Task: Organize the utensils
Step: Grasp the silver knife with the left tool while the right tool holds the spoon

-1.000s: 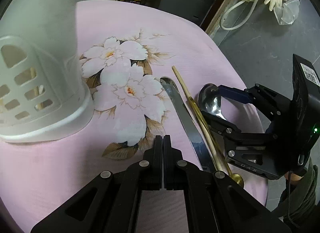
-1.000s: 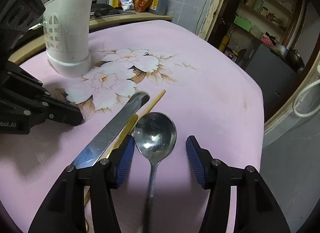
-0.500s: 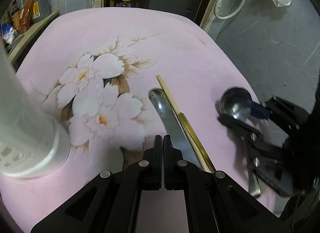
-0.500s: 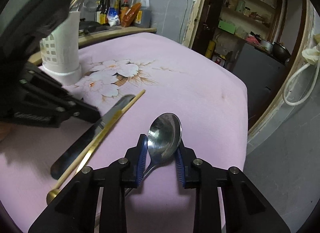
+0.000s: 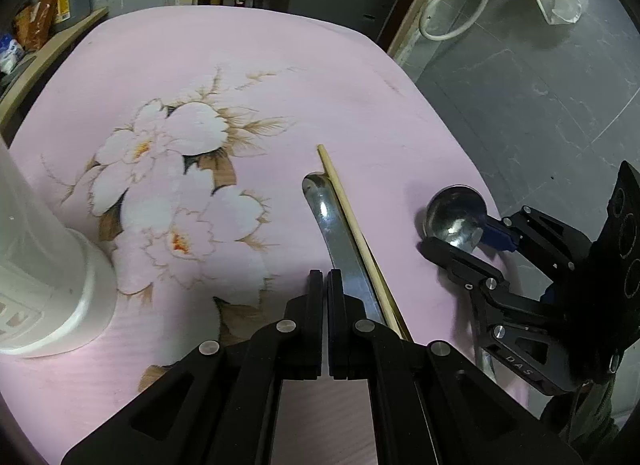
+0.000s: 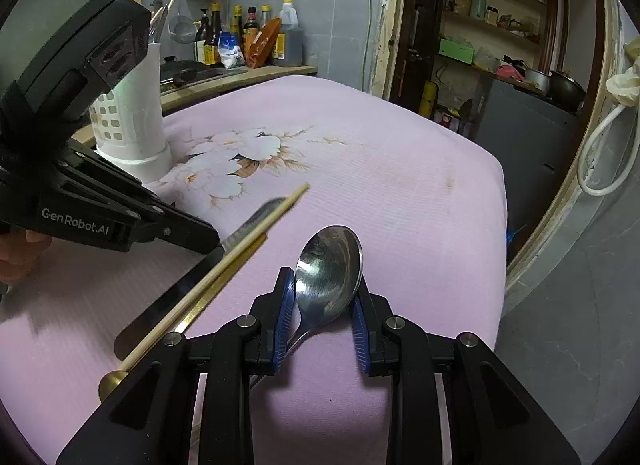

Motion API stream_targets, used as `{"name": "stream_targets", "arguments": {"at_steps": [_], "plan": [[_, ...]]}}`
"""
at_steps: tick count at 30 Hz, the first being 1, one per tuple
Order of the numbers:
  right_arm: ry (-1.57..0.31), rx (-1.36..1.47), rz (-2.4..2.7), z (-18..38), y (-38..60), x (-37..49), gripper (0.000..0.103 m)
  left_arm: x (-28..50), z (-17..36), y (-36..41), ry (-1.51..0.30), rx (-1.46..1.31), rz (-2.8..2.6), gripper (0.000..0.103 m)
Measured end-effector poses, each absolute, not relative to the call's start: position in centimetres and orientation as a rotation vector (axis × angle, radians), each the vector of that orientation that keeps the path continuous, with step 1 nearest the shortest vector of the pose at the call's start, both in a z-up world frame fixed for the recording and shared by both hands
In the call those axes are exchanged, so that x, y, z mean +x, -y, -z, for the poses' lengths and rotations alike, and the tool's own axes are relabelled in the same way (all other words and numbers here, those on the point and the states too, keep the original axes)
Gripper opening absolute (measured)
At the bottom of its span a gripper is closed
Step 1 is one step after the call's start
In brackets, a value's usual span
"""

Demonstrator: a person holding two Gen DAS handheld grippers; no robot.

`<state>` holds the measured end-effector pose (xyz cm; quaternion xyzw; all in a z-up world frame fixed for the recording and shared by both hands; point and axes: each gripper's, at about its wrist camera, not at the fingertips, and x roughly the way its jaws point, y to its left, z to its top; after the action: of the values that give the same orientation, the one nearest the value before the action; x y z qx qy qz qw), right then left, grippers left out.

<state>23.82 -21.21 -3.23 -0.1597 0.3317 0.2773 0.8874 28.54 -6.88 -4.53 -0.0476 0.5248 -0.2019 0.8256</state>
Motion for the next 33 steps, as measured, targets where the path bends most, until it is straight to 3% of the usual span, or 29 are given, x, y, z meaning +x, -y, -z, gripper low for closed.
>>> {"name": "stream_targets", "arguments": {"at_steps": [8, 19, 23, 33], "plan": [[-0.685, -0.319, -0.586, 3.3, 21.7, 23.8, 0.024, 28.6, 3.9, 7.6, -1.115, -0.079, 0.472, 0.008], [-0.685, -0.317, -0.588, 3.3, 21.8, 23.8, 0.024, 29.2, 4.5, 9.9, -1.078, -0.017, 0.447, 0.010], [-0.684, -0.311, -0.589, 3.3, 22.0, 23.7, 0.024, 30.0, 4.6, 9.9, -1.091, -0.025, 0.448, 0.018], [-0.697, -0.294, -0.572, 3.3, 22.2, 23.3, 0.025, 30.1, 4.4, 12.0, -1.096, 0.086, 0.382, 0.019]]}}
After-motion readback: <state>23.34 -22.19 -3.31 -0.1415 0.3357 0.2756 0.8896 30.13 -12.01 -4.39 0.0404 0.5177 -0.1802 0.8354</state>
